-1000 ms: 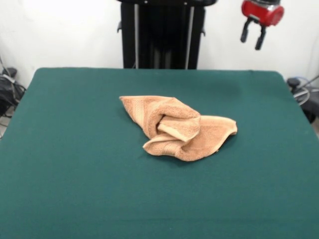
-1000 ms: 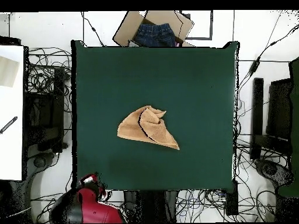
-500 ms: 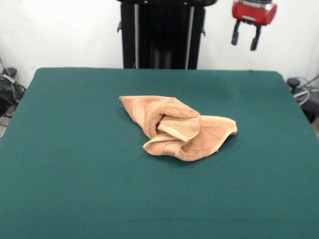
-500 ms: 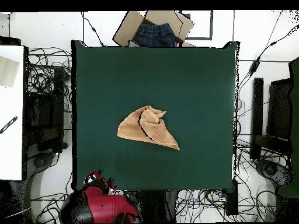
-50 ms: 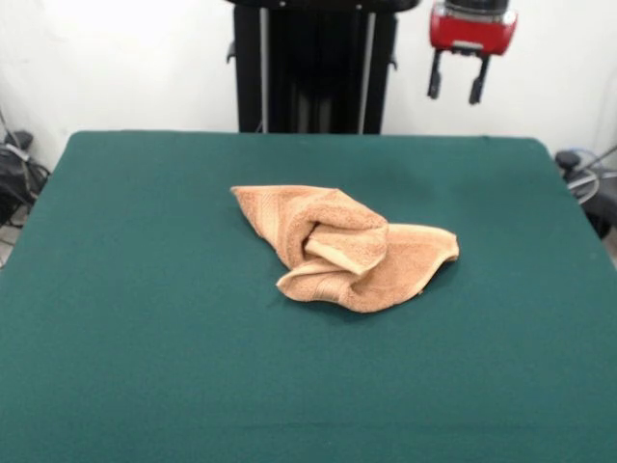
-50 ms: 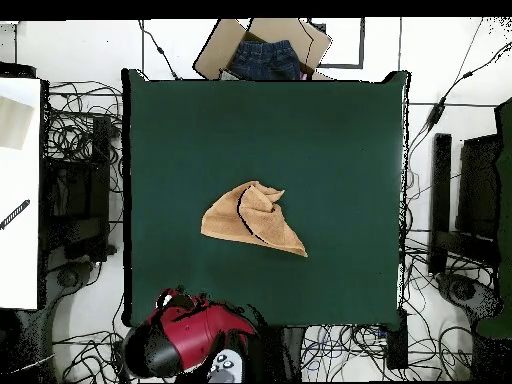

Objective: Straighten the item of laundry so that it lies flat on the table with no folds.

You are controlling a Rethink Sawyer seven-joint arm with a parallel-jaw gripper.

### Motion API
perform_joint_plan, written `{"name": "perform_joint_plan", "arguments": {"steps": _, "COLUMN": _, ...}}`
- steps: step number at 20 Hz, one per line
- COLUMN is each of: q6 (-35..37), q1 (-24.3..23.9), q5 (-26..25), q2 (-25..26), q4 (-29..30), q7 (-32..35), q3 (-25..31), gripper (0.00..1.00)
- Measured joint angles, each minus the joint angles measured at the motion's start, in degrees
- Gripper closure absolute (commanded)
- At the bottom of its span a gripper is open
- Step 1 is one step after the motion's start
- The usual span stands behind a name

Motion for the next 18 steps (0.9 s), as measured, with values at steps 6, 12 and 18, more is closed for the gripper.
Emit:
{"name": "perform_joint_plan", "arguments": {"steps": 6, "q6": 3.39, "q1": -4.35, "q5": -7.6, "q2": -0.85, "q4": -2.62, "q7": -6.47, "q3": 6.37, "gripper": 0.0}}
{"name": "perform_joint_plan", "arguments": {"steps": 12, "q6": 5.12, "q1": -6.8, "q5": -11.24, "q2": -0.89, "q4": -4.48, "q7": -10.61, "q3": 12.02, "gripper": 0.0}}
{"name": "perform_joint_plan", "arguments": {"steps": 18, "q6": 6.81, "q1": -8.41, "q5": -12.67, "q2": -0.93, "q4": -5.68, "q7": -11.71, "q3": 17.06, "gripper": 0.0}}
